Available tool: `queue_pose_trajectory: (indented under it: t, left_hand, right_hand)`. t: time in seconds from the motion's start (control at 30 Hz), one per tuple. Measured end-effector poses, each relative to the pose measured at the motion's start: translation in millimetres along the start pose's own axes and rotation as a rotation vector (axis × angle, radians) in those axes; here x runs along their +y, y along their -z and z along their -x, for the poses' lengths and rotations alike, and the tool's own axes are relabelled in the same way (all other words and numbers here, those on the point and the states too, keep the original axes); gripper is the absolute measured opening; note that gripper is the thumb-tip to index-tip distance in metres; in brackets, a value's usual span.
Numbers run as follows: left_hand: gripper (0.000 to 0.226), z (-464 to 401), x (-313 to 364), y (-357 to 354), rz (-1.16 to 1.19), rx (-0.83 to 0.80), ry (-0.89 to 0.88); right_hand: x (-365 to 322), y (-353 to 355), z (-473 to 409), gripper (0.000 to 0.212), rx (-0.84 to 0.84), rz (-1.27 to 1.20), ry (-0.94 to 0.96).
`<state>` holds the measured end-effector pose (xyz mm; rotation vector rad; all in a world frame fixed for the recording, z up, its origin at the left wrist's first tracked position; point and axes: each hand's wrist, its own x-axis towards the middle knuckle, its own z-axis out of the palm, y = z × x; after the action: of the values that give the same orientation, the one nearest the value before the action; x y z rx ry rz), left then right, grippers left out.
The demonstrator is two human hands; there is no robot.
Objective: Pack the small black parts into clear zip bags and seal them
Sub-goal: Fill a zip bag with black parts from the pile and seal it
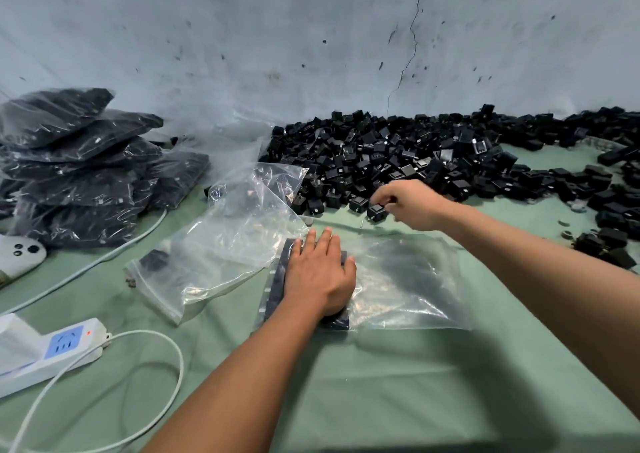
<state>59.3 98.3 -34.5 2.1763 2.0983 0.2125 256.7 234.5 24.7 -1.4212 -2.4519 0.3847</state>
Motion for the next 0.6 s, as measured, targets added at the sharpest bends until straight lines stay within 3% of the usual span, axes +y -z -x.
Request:
queue_pose_trajectory:
  t: [0.1,0.2,0.3,0.37,0.47,0.53,0.6]
  left_hand:
    - [0.067,-0.9,-0.6,-1.9,0.008,0.009,0.005]
    - [0.067,-2.1,-1.3,-3.8,-0.001,0.018,0.009]
    - [0.067,-3.3,-1.5,-4.8,-0.006,0.024,0.004]
    - [0.068,-3.8,-3.0,-5.5,0.001,0.016,0.003]
    - [0.068,-3.7,-3.5,-6.3,-0.01,0.01,0.0]
    - [0.068,-4.1,-3.2,-5.9,-0.011,0.01,0.002]
    - [0.068,-4.5,-2.9,-5.8,-0.013,0.009,0.004]
  right_hand:
    - [-8.9,-18.0,-18.6,0.057,-0.221,0.321,0.086]
    - [-3.8,-31.3,-17.5,0.05,-0.227,0.378,0.026]
    - [6.0,-26.7,-6.7,0.034,-0.11,0.313,-0.025]
    - [14.9,-14.3,6.5,0.028,0.032,0.142,-0.099]
    - [32.4,7.2,36.2,0.019,0.248,-0.345,-0.296]
    - [47.8,19.9,60.8,0.025,0.208,-0.569,-0.443]
    - [62.8,27.4,89.6,0.036,0.006,-0.589,-0.541]
